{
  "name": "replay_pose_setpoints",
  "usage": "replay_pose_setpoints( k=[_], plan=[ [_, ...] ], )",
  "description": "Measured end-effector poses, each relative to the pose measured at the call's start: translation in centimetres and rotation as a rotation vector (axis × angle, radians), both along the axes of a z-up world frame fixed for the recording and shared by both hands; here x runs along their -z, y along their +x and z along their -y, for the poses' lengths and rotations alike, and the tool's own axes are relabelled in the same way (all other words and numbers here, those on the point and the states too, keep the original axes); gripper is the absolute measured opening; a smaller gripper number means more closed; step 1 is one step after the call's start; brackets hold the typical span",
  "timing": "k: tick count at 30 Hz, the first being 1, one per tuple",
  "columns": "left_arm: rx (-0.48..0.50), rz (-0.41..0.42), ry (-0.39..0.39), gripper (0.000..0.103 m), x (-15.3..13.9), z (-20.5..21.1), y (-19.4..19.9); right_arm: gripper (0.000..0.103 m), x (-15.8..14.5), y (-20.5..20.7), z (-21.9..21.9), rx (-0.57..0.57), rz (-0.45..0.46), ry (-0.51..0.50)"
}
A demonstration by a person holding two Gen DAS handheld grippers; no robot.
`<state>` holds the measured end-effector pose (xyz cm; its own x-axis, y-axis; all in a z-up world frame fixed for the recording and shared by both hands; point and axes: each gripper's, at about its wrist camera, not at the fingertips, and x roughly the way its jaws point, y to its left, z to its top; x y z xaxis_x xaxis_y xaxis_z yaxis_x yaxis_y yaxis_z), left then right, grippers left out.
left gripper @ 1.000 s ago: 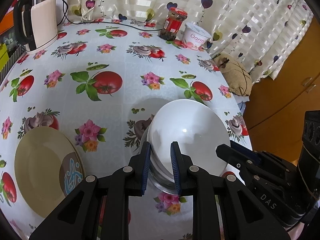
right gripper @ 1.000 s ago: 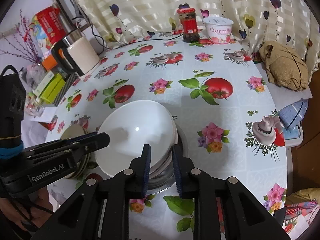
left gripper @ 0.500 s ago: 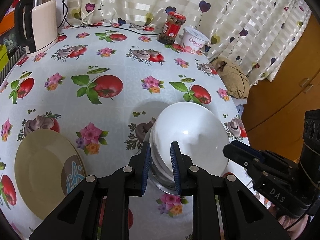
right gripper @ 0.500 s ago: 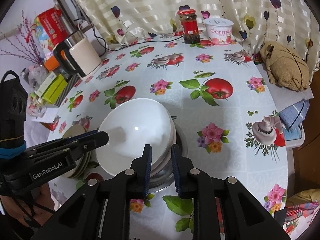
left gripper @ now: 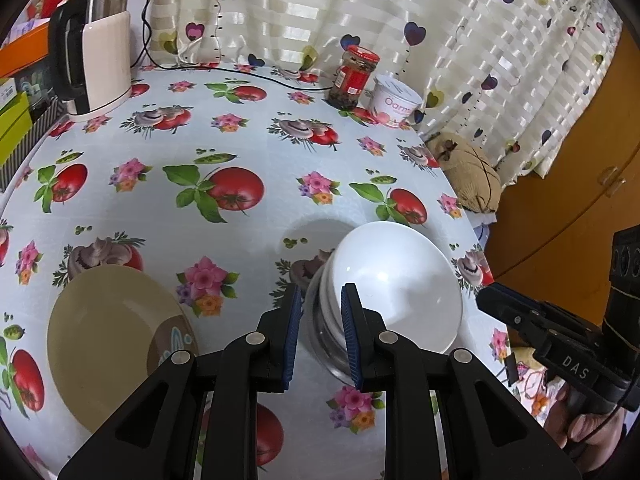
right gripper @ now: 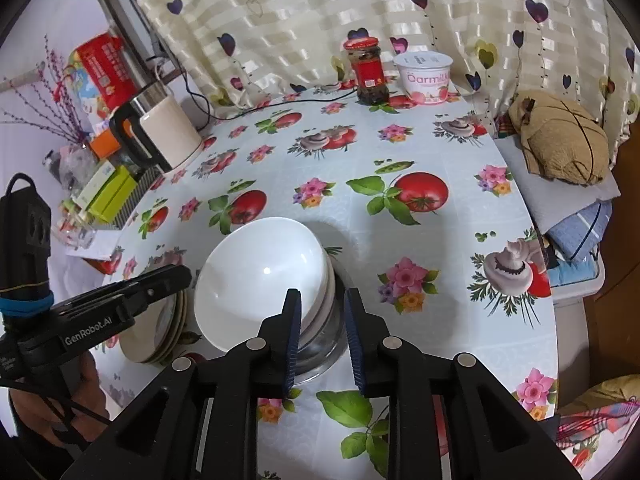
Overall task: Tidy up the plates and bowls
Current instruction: 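Close both tools on the rim of the steel bowl, then lift the steel bowl with its nested bowls and carry it toward the plates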
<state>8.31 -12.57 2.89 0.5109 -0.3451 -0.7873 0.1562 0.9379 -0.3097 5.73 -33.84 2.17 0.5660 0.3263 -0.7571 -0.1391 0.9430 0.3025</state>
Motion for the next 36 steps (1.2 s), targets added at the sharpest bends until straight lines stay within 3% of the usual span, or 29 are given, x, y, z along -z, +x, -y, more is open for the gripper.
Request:
replay_pose_setpoints(
  k=[9,15,36],
  plan=[
    [-0.035,0.002,-0.008,0.022,0.1,-1.5,-0.3,0.025,0.0,-0.3,0.6,0.009,0.000,0.006],
    [-0.041,-0.009,-0.011,0.022,0.6,-2.1,-0.2,0.032,0.3,-0.5,1.2,0.022,-0.004,0.013],
    [0.010,-0.121,-0.041,0.022,4.1,-2.2,0.4,0.032,3.8,0.2,2.1,0.024,-0.094,0.063]
  ],
)
